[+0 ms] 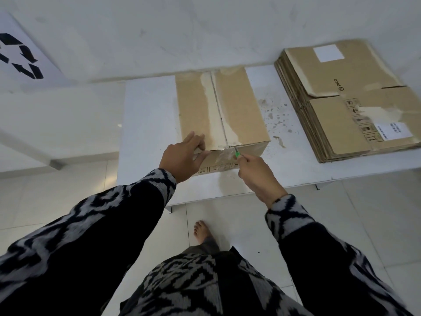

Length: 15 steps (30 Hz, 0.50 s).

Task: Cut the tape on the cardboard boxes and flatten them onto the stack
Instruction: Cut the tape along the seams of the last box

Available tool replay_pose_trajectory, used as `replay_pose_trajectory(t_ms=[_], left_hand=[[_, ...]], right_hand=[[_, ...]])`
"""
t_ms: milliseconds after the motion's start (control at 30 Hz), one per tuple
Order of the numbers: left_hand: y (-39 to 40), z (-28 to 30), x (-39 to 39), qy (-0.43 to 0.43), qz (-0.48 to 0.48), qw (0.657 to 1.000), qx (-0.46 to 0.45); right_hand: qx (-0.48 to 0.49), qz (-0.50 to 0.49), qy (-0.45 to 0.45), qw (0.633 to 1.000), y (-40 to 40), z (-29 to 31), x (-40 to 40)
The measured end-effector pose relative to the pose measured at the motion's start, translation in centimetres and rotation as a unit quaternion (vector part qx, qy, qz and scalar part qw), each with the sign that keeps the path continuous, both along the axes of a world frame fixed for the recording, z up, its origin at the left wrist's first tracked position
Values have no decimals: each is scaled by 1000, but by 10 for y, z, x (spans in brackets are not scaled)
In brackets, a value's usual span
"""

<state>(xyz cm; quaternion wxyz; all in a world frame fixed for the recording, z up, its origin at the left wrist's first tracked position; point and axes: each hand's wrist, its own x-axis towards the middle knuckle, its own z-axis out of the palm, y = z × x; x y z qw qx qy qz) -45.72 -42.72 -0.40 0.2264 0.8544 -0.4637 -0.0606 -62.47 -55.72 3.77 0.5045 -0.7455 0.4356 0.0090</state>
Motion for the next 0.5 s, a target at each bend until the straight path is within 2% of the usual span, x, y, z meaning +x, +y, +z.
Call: replay_pose_trajectory(t_ms=[500], left_hand=[[2,-3,1,-7,11,1000,19]], right_hand=[[37,9,3,999,13,1,3]])
